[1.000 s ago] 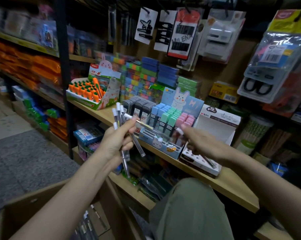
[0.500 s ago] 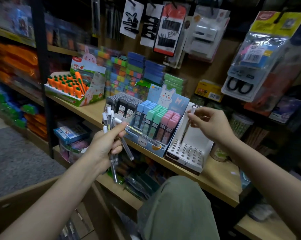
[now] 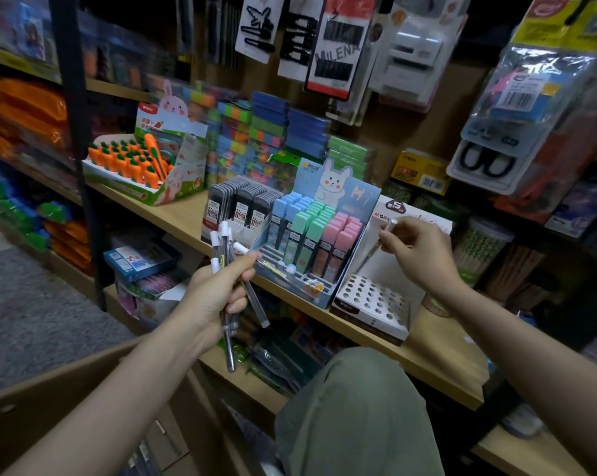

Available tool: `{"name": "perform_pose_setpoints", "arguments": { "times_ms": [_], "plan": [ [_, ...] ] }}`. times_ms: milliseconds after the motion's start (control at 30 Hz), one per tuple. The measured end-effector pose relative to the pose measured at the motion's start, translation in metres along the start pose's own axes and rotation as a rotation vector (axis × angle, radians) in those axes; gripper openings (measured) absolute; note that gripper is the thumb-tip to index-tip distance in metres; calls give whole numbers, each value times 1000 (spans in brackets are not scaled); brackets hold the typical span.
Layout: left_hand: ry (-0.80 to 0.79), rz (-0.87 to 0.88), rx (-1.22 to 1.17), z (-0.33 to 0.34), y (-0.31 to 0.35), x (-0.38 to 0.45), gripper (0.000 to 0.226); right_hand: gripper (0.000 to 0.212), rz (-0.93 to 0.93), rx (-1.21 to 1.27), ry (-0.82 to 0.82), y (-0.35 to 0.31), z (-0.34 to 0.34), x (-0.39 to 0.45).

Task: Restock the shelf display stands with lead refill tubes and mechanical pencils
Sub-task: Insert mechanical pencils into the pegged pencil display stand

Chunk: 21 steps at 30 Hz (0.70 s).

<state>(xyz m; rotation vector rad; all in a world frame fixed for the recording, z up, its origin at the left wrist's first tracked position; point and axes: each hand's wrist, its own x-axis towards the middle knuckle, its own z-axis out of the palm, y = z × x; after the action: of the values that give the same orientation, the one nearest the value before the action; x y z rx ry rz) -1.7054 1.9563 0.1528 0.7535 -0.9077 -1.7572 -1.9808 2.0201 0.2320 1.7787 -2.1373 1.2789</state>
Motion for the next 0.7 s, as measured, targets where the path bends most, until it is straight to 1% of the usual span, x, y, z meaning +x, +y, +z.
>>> {"name": "perform_pose_setpoints", "arguments": {
  "times_ms": [133,267,400,533,633,700],
  "plan": [
    [-1,-12,1,0,-4,-1,37,11,15,-66,-20,0,1,6],
    [-1,-19,9,1,-6,-1,45,28,-20,-49,27,-9,11,13],
    [-16,-16,16,-2,-7,-2,50,26,-54,-90,22,-8,26,14],
    [-16,-12,15,-4,-7,-2,55,24,-62,-94,80,1,33,10],
    [-33,-15,17,-3,-7,-1,58,27,-59,-122,55,5,37,7],
    [-72,-13,37,-2,-6,-3,62,23,-47,-107,52,5,37,2]
  ]
}}
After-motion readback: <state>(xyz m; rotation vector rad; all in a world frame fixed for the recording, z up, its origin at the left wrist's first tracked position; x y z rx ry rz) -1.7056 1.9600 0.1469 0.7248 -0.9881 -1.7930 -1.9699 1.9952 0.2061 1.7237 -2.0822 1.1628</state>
